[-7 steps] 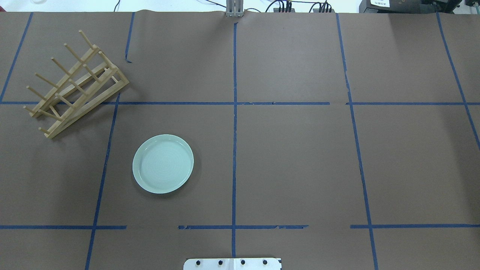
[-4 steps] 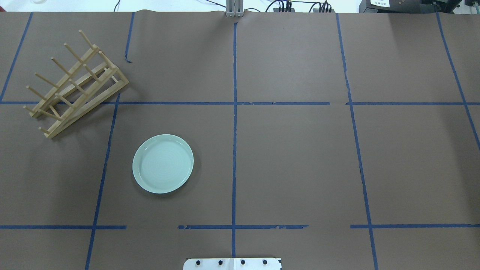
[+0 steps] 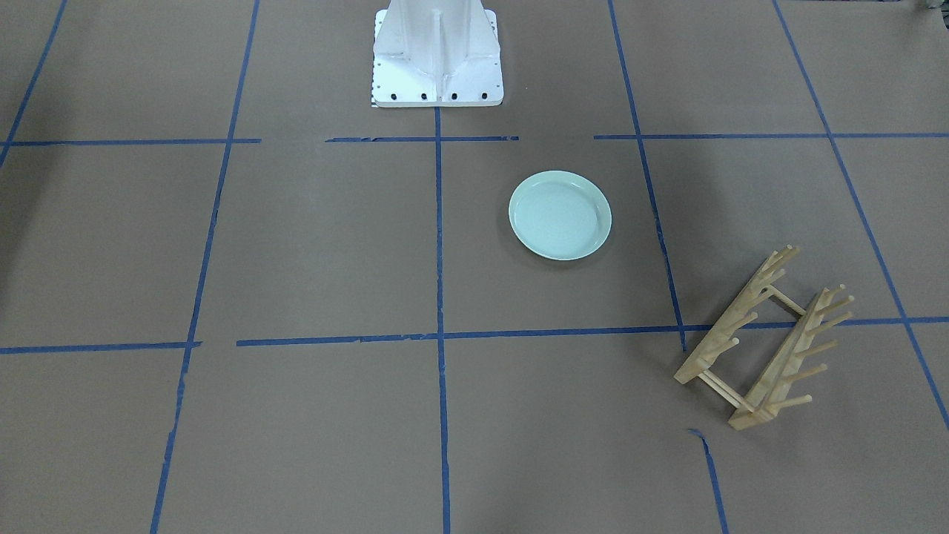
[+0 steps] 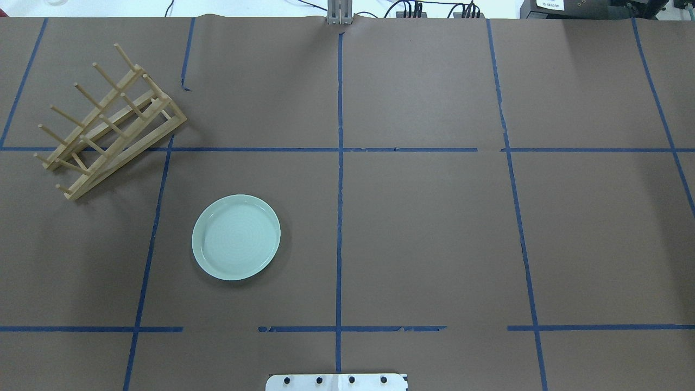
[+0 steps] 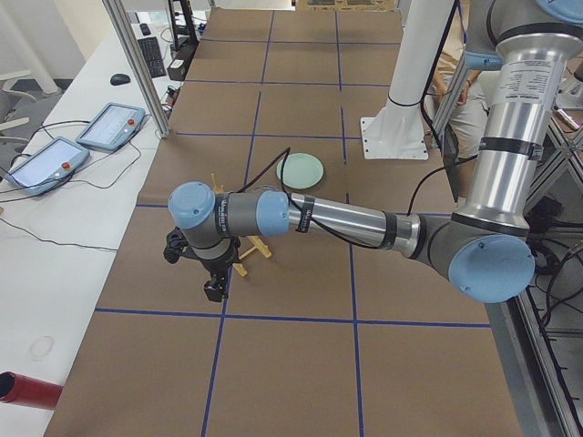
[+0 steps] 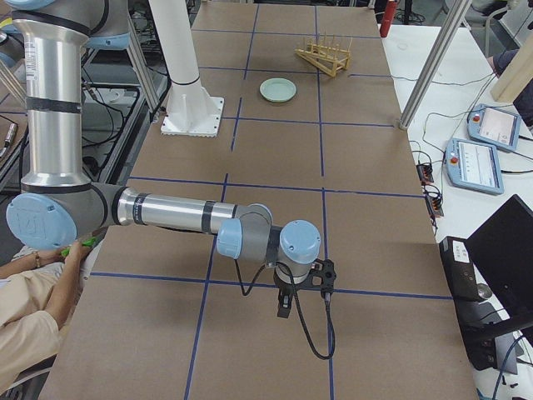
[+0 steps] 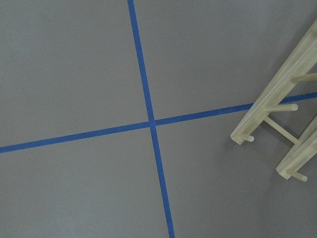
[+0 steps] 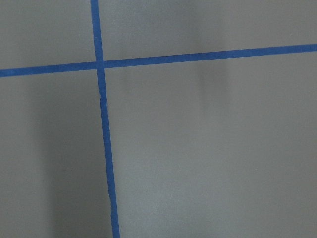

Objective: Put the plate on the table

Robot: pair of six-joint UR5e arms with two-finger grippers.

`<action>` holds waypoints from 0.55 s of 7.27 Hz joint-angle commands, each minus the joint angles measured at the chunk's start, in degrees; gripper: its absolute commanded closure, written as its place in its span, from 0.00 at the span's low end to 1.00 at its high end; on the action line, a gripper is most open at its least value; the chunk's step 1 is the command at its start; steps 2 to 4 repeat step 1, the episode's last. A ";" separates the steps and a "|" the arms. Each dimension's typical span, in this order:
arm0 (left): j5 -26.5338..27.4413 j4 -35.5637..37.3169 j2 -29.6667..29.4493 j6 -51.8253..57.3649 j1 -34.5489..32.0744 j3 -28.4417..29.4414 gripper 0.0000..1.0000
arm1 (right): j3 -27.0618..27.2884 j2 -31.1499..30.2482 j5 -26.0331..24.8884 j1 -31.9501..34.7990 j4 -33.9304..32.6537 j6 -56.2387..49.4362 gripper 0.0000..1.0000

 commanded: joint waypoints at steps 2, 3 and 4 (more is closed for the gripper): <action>-0.03 -0.15 -0.18 -0.03 -0.02 -0.01 0.00 | 0.00 0.00 0.00 0.00 0.00 0.00 0.00; -0.03 -0.15 -0.18 -0.03 -0.02 -0.01 0.00 | 0.00 0.00 0.00 0.00 0.00 0.00 0.00; -0.03 -0.15 -0.18 -0.03 -0.02 -0.01 0.00 | 0.00 0.00 0.00 0.00 0.00 0.00 0.00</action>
